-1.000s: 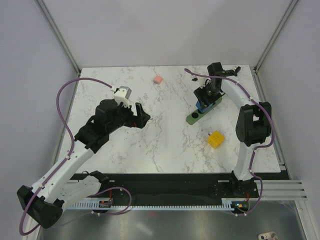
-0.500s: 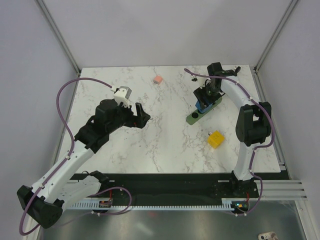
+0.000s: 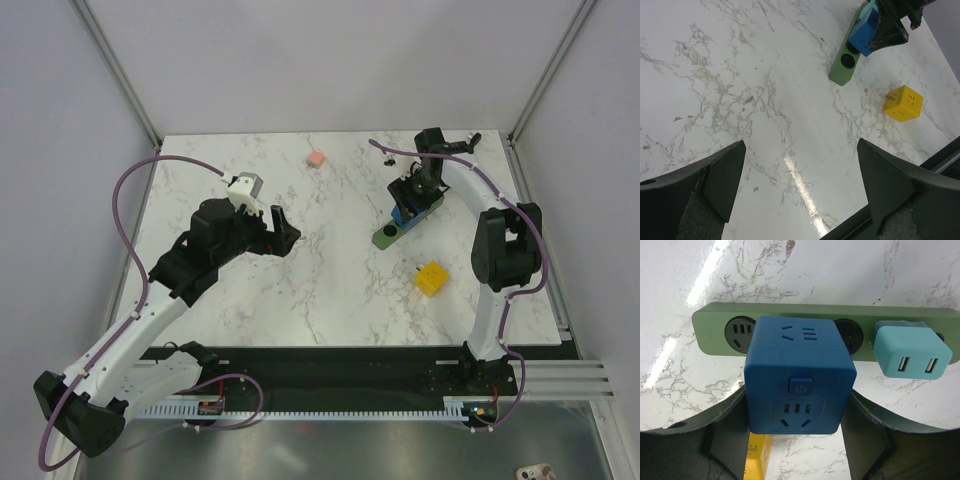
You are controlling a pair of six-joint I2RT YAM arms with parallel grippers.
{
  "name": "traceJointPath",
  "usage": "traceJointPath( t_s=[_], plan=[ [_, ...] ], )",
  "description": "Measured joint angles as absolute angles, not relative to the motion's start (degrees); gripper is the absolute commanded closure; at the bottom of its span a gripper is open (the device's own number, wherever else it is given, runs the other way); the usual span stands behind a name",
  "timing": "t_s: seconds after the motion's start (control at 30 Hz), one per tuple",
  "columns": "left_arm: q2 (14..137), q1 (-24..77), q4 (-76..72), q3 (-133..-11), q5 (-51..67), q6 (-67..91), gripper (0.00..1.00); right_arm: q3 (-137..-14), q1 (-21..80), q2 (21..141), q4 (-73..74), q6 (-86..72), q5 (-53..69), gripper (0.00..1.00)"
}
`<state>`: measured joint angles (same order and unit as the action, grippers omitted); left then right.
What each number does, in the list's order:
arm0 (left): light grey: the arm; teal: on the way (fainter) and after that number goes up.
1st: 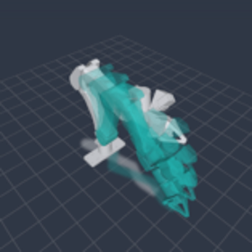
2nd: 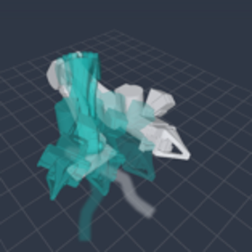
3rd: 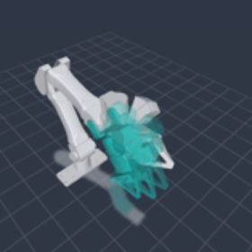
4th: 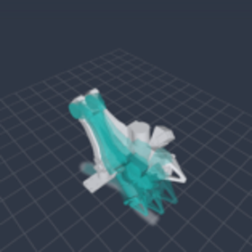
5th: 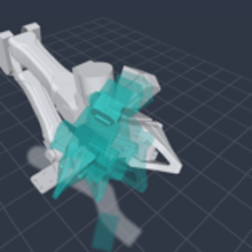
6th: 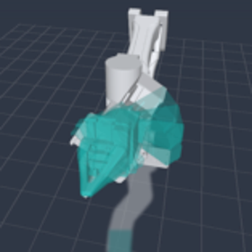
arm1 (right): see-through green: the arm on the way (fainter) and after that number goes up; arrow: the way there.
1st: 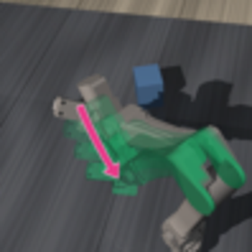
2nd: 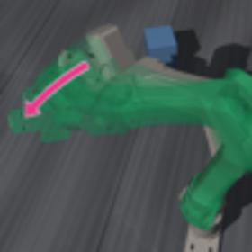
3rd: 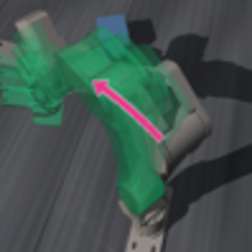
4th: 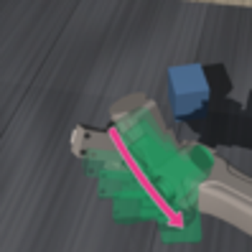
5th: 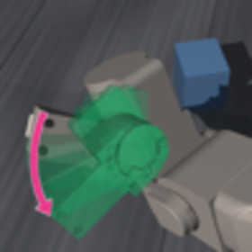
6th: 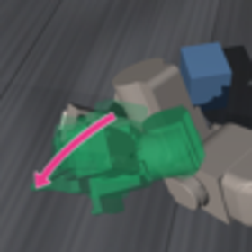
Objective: Insert the plug
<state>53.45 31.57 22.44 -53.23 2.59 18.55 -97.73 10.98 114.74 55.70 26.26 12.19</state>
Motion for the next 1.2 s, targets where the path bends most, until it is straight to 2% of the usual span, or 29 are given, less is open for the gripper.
traceJointPath(
  t_s=[0.87, 1.2],
  plan=[
    [53.5, 31.2, 22.4, -53.2, 3.1, 18.5, 0.00, -98.3, 13.5, 116.1, 54.5, 23.6, 8.9, 1.00],
    [53.4, 31.2, 22.4, -53.2, 3.1, 18.5, 0.00, -92.7, 12.6, 113.0, 49.0, 22.3, 10.7, 1.00]
  ],
)
